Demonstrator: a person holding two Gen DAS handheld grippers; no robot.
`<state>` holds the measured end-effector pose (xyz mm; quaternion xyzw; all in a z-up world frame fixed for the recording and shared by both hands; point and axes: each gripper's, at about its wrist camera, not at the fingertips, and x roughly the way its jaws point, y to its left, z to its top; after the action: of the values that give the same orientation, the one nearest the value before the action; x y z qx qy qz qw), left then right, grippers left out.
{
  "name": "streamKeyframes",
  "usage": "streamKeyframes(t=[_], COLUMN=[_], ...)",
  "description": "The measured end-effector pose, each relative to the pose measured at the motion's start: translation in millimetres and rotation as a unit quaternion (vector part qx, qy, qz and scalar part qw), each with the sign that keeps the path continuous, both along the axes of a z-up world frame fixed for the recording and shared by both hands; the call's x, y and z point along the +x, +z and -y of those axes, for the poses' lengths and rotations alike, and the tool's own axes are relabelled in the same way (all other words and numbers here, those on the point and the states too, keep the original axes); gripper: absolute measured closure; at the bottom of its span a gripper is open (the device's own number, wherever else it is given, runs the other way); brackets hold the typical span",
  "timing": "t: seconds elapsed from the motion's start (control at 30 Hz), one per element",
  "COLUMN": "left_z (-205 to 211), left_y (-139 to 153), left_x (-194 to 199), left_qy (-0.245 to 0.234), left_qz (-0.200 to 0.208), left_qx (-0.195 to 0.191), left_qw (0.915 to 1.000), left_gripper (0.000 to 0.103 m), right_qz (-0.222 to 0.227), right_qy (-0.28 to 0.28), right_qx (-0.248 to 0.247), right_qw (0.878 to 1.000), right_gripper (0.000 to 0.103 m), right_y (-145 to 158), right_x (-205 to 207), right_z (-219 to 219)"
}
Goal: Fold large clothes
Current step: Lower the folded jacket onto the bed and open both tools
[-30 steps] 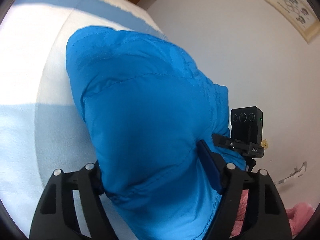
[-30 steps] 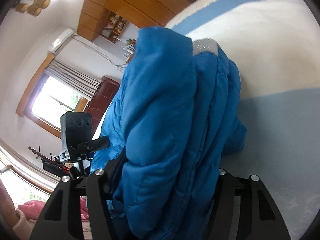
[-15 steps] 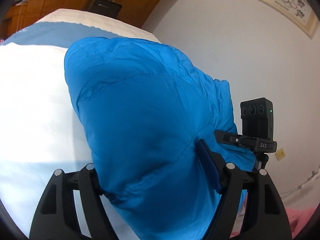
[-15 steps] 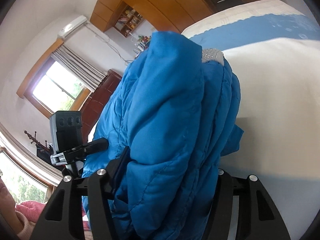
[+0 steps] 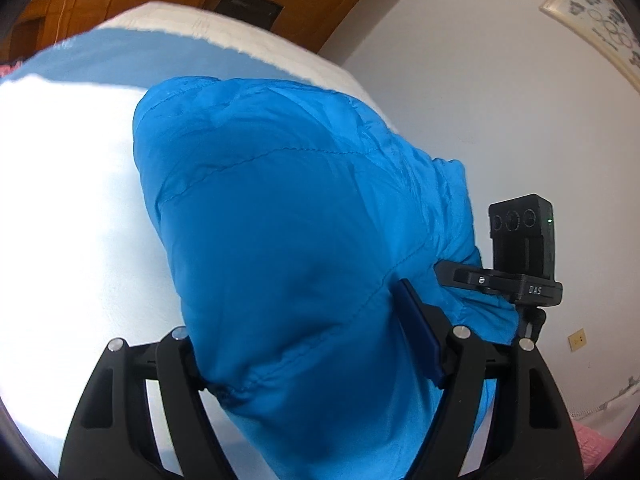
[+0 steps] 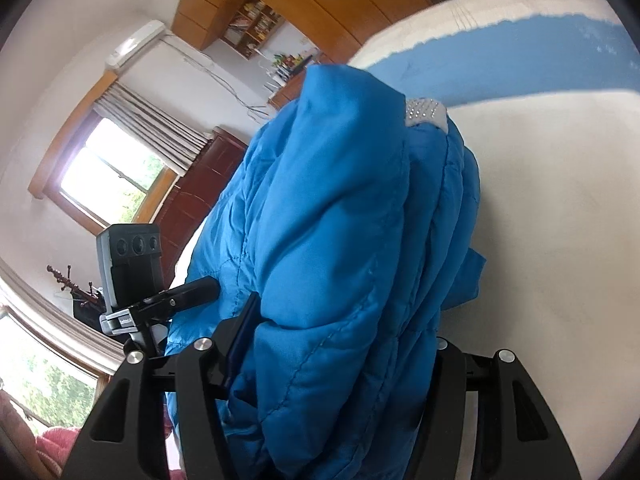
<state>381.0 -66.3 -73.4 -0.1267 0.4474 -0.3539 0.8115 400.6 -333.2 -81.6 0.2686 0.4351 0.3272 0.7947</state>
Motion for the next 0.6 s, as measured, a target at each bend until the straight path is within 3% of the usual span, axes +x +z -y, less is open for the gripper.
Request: streamKeyframes(t=[0.13, 0.3, 0.37, 0.6], left_z=[2, -4, -29, -40], left_y=[-11, -13, -11, 13], left_x=[8, 17, 8, -48], left_qy=[-0.001, 0.012, 0.023, 0.049], left_qz=[-0.01, -0.027, -0.027, 0.022], left_qx=[0.001, 0.011, 0.018, 0.043], left_qw=[1.0, 0.9995, 0.9992, 0.9976], left_gripper=[0.02, 0.016, 0.016, 0.015], right_qz=[-0.001, -0.01, 0.004, 0.043], right_qy=[-0.006, -0.025, -0.037, -0.057], right_qx=[-0.005, -0.071, -0.113, -0.195], right_qw=[1.0, 0.997, 0.993, 0.978], right_gripper=[0.036, 0.025, 0.024, 0.022], right_y=[-7, 19, 33, 56], right_x=[-5, -17, -33, -95], right_z=[2, -11, -10, -9])
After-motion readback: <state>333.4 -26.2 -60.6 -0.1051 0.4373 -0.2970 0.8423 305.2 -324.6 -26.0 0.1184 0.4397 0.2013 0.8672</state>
